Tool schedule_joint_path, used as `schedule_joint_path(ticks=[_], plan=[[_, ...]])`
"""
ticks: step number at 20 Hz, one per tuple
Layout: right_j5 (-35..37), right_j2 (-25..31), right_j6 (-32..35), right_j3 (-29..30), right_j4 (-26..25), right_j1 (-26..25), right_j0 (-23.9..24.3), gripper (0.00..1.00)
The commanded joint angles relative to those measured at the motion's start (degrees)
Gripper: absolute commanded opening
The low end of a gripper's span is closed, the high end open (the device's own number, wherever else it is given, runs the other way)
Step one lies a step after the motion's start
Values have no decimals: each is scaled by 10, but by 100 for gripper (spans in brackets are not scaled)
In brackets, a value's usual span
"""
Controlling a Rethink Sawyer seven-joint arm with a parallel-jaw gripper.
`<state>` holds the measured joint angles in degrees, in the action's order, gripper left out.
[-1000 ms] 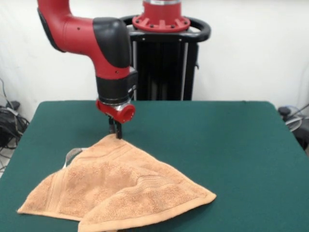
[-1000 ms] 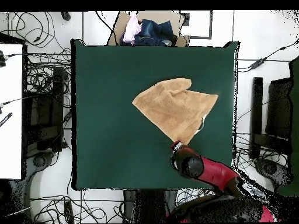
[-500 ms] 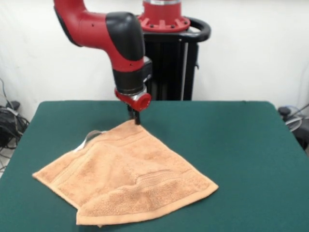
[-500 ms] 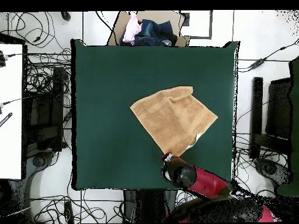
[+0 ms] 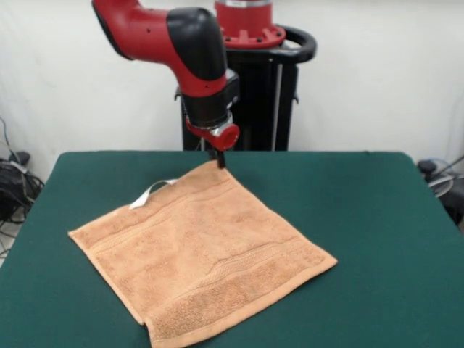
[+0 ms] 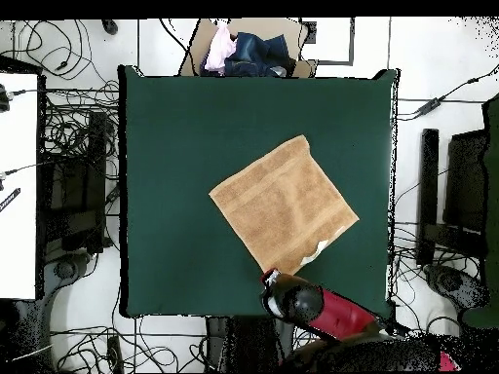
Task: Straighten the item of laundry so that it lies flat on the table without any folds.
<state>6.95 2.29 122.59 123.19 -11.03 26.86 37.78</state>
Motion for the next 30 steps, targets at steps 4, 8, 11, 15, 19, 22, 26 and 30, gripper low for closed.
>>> schedule_joint_path(ticks=[4,8,11,15,19,22,26,30], plan=[[58,-2,88,37,41,0,-15,0],[33,8,91,46,42,-12,-9,0],[2,9,94,34,41,-42,-5,0],[-25,10,91,5,39,-89,0,0],[-27,16,86,-15,40,-101,-2,0],[3,23,72,-40,46,-96,-6,0],[48,25,57,-62,52,-67,-19,0],[97,22,52,-63,59,-24,-32,0]])
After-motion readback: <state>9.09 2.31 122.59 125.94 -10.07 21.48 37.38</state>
